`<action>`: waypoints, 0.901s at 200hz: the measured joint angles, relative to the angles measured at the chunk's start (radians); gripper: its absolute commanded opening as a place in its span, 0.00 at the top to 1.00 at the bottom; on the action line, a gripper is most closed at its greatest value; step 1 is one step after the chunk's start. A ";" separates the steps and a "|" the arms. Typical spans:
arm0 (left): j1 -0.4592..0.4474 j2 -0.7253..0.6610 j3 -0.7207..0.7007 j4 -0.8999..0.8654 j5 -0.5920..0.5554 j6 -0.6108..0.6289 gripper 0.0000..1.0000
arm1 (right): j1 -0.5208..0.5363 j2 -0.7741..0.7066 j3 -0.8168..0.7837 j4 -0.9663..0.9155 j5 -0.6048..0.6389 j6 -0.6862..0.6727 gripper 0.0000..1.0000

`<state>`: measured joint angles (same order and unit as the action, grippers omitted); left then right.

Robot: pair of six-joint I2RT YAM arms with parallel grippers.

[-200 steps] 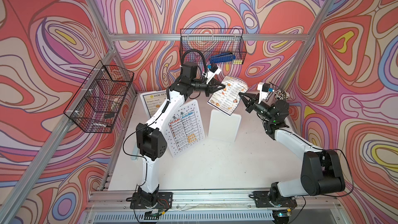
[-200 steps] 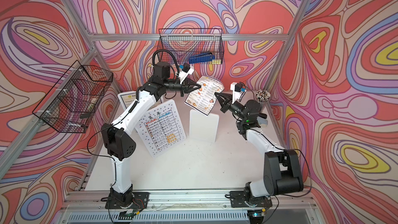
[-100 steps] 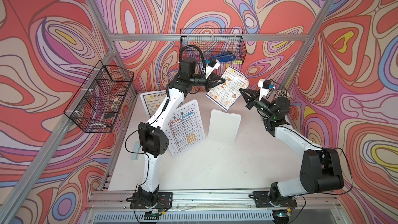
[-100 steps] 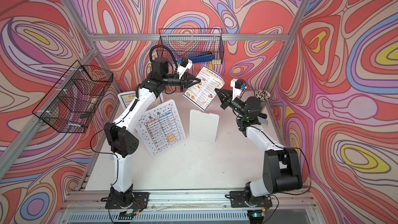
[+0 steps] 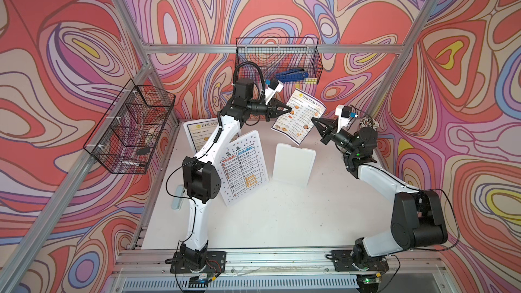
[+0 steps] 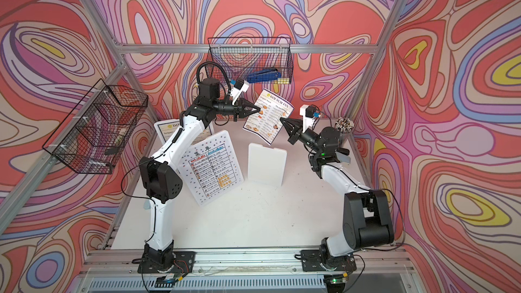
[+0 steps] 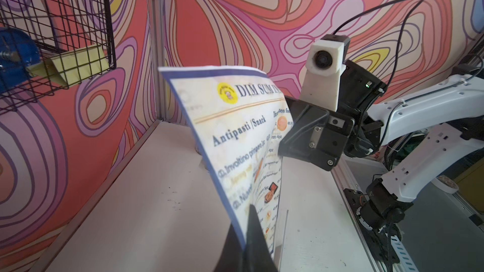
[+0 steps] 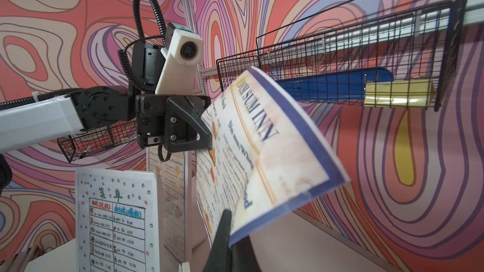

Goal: Insert the menus into the narrow rack
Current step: Insert the menu into the narrow rack.

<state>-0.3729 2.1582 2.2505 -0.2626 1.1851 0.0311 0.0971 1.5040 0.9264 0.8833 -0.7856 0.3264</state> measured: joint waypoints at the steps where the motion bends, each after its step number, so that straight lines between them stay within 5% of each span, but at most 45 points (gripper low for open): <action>1: 0.000 0.000 0.000 0.001 0.000 0.000 1.00 | 0.000 0.000 -0.001 0.000 0.000 0.000 1.00; 180: 0.000 -0.001 -0.061 0.164 0.034 -0.137 1.00 | 0.000 -0.023 -0.013 -0.018 0.021 -0.013 1.00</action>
<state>-0.3729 2.1574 2.1899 -0.0982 1.2190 -0.1059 0.0971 1.4815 0.9131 0.8654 -0.7647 0.3134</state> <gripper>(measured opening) 0.047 0.041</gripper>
